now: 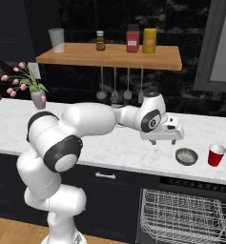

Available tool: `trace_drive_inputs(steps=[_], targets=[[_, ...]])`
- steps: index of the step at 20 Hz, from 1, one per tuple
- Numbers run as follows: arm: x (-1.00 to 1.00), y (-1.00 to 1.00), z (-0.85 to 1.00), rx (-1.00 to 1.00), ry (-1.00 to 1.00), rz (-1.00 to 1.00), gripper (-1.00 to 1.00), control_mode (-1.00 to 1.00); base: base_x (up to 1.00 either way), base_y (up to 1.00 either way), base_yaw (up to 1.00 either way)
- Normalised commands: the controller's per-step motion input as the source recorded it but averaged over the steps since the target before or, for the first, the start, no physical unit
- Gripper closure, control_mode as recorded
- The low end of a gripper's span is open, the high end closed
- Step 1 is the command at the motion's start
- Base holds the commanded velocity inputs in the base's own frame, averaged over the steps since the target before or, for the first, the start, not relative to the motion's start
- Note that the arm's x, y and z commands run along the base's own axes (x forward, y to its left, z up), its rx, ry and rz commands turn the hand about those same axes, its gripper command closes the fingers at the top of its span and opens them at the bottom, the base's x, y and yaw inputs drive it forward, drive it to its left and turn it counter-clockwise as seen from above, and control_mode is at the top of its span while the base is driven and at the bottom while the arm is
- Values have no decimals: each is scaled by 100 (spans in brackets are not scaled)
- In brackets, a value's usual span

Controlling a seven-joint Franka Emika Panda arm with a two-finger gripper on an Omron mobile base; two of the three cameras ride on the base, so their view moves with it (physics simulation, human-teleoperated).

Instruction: Pick up the cup and bowl from the counter, place them in the dishwasher, and close the dishwasher door.

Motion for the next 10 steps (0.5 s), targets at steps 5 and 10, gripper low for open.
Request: trace_drive_inputs(steps=[5,10], targets=[[15,-8,-19,0,0,2,-100,-100,0,0,0],[26,-10,-20,0,0,4,-100,-100,0,0,0]])
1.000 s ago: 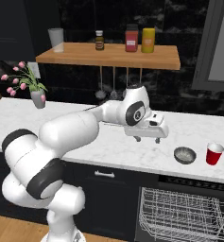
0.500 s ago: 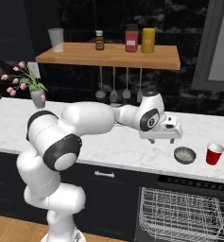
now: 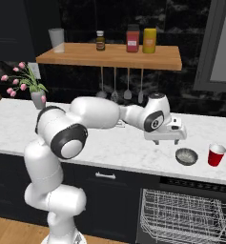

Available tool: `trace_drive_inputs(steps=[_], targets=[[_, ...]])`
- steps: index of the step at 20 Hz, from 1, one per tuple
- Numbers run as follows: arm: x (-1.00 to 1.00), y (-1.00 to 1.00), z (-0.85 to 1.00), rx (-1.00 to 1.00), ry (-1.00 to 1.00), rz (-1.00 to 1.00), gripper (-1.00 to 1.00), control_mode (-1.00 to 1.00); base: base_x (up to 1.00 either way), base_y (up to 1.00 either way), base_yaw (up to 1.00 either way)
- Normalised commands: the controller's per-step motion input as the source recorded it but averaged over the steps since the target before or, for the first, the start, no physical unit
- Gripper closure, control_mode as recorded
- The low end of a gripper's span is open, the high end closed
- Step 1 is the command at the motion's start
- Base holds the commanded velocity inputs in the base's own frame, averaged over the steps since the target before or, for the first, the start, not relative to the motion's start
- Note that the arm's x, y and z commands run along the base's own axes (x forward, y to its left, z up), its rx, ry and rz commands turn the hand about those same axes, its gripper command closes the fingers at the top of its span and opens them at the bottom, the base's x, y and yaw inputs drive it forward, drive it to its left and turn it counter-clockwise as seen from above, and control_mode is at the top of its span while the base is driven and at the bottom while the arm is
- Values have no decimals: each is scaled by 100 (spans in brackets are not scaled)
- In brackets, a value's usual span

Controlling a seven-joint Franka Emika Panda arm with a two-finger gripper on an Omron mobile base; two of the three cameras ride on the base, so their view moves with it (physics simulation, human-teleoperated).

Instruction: Pick up the cup and bowl from the counter, place them in the dishwasher, and close the dishwasher door.

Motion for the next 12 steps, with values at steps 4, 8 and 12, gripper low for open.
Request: trace_drive_inputs(steps=[4,8,12], targets=[[34,-27,-31,0,1,2,-100,-100,0,0,0],[13,-34,-26,0,0,0,-100,-100,0,0,0],[21,-29,-40,0,3,0,-100,-100,0,0,0]])
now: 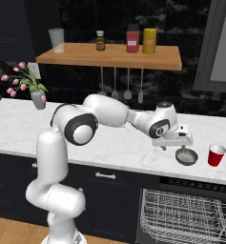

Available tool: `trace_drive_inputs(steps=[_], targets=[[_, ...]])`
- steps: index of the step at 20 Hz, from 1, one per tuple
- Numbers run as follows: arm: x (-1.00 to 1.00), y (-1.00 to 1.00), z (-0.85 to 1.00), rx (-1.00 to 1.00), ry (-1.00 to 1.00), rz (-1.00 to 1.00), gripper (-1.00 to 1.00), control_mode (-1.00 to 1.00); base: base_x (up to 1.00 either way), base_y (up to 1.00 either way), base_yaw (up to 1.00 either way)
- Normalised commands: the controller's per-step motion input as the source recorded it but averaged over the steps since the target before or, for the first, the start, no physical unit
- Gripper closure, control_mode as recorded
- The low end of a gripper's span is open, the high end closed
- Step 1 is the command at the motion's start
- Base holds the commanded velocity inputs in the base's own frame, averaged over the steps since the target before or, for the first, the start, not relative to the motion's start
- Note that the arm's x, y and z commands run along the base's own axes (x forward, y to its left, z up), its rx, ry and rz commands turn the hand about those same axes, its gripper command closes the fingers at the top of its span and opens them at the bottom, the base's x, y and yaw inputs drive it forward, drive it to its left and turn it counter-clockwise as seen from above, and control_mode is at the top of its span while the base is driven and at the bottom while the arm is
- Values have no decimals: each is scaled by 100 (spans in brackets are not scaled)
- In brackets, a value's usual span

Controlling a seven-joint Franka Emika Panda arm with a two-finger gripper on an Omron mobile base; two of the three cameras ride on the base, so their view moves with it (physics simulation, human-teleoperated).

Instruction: Pick up the cup and bowl from the counter, place them in the dishwasher, and close the dishwasher door.

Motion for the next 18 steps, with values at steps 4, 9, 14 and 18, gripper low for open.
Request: trace_drive_inputs(steps=[4,9,14,18], targets=[[28,-13,-35,0,5,0,-100,-100,0,0,0],[53,-17,-29,0,5,3,-100,-100,0,0,0],[26,-33,-27,0,7,1,-100,-100,0,0,0],[1,-29,-34,0,7,0,-100,-100,0,0,0]])
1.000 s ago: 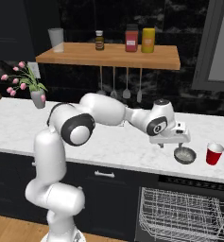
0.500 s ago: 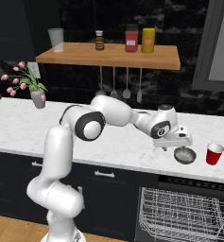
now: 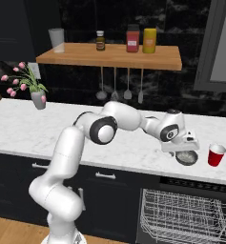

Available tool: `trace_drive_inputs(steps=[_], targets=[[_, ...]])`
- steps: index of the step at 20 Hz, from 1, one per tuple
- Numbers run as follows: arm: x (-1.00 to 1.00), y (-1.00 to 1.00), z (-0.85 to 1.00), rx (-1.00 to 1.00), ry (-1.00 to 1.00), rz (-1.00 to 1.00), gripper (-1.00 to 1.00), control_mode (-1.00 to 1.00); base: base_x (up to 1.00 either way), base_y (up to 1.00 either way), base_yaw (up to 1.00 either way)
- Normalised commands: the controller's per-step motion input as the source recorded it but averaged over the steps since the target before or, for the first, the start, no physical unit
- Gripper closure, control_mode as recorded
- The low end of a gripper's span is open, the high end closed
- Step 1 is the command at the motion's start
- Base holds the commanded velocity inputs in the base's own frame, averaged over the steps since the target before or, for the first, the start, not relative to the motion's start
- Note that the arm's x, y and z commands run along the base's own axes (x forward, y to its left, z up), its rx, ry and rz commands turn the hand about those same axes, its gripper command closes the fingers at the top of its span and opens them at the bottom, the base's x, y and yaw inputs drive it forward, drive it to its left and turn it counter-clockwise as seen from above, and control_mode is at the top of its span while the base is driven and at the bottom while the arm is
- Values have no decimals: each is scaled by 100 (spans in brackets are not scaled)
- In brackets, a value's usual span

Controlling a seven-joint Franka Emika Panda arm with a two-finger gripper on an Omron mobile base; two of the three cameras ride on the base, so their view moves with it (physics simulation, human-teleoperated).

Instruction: Pick up the cup and bowl from the counter, place them in the dishwasher, and close the dishwasher door.

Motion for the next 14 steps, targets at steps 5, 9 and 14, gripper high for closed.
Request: trace_drive_inputs(steps=[5,9,14], targets=[[0,-4,-29,0,9,0,-100,-100,0,0,0],[0,0,-29,1,6,0,-100,-100,0,0,0],[0,0,-33,3,2,0,100,-100,0,0,0]])
